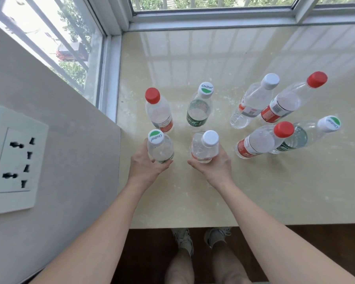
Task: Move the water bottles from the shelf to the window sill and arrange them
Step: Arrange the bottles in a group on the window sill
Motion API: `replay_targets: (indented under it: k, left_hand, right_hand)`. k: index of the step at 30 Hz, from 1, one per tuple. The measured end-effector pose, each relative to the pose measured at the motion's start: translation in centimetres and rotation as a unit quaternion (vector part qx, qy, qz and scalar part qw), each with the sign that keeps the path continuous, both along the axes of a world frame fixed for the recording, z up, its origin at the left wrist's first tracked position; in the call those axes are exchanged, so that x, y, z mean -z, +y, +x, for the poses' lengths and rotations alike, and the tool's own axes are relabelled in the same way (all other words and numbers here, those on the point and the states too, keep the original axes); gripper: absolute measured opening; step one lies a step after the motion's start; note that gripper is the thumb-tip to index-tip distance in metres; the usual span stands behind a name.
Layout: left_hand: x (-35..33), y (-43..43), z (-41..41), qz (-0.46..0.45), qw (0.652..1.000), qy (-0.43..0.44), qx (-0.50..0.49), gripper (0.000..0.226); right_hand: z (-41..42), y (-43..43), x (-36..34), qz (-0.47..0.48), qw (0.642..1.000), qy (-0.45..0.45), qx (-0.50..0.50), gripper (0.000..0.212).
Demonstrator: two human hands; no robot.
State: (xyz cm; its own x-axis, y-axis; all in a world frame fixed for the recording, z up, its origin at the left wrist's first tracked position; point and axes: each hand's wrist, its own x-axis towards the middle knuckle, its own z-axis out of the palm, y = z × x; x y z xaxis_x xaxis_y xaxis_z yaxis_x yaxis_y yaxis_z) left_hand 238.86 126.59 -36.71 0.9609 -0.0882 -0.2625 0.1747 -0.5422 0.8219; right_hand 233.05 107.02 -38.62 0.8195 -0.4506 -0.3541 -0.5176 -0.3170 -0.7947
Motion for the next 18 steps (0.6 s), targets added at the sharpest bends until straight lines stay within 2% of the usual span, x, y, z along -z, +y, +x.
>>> replay_targets:
  k: [13, 15, 18]
  left_hand:
    - [0.2, -0.1, -0.2, -0.005, 1.0, 0.01, -0.011, 0.062]
    - [0.3, 0.1, -0.2, 0.002, 1.0, 0.022, -0.002, 0.07]
    - [-0.3, 0.8, -0.5, 0.011, 0.998, 0.062, -0.002, 0.095]
  right_hand:
    - [-0.2, 0.2, -0.6, 0.021, 1.0, 0.009, -0.002, 0.066]
    - [-0.7, -0.3, -1.1, 0.04, 0.999, 0.028, -0.021, 0.077]
    - [-2.1, -1.4, -2.1, 0.045, 0.995, 0.052, -0.068, 0.093]
